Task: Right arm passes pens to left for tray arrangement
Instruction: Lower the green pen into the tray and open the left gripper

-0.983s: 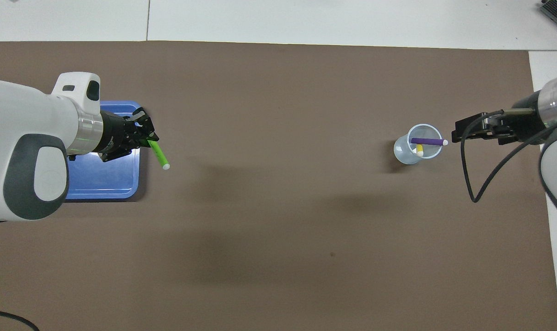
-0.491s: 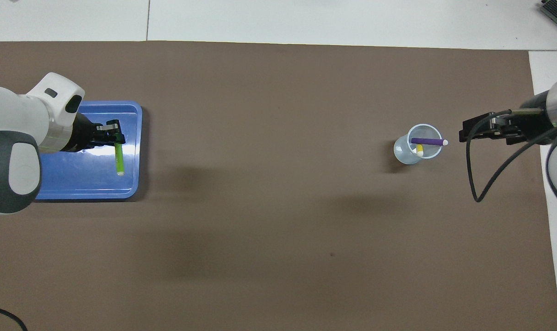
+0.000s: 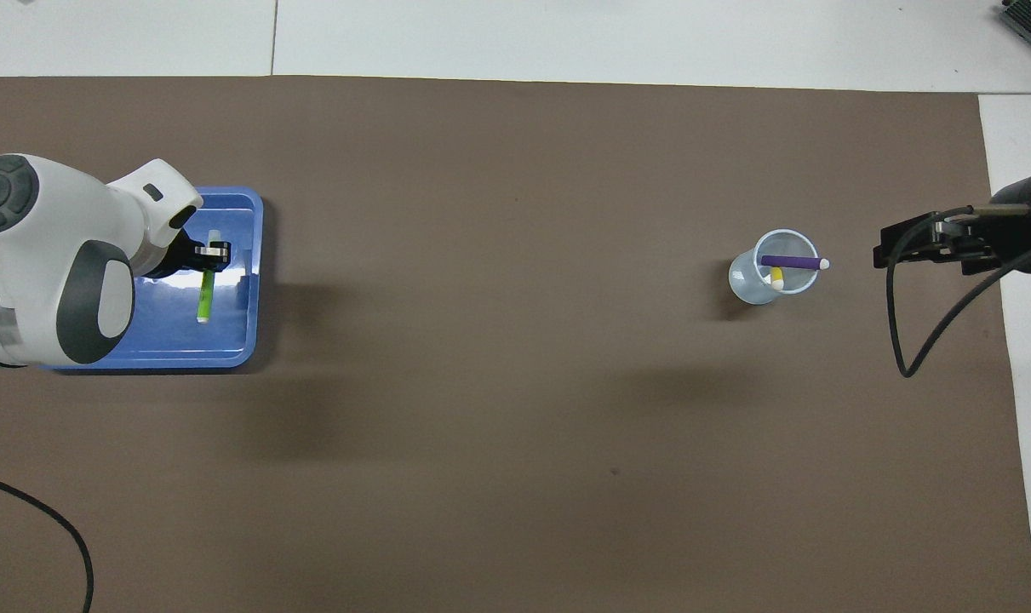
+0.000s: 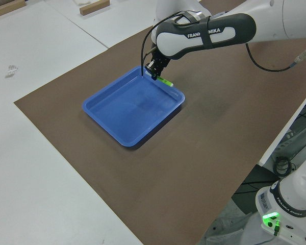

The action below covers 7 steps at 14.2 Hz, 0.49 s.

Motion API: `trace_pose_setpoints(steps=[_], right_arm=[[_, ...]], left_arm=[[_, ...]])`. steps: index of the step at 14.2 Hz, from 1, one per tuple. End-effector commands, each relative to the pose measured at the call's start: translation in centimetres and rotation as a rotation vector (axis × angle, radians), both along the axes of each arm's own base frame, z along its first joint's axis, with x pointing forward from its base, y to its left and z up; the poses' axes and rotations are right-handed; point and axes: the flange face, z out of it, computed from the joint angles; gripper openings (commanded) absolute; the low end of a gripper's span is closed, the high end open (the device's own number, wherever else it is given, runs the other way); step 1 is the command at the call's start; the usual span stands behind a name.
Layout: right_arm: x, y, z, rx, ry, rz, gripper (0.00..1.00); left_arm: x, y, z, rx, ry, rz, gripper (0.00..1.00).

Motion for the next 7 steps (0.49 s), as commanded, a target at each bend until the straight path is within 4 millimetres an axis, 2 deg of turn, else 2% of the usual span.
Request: trace_pose_setpoints(steps=[1,3,7], right_arm=[[-1.0,-0.5,0.0,-0.02,-0.013,0.019,1.0],[-1.2,-0.9,-0.1,-0.02,0.0,0.042,1.0],[-1.7,-1.3,-0.2,-0.004,0.034,0.1,1.0]], left_arm=[[0.4,1.4,-2.2,0.013,-0.021,-0.034,0.0],[0.2,3.3,-2.8,0.013,-0.011,-0.006,0.0],[-1.0,3.4,-4.6,0.012,-0.015,-0.005,0.0]])
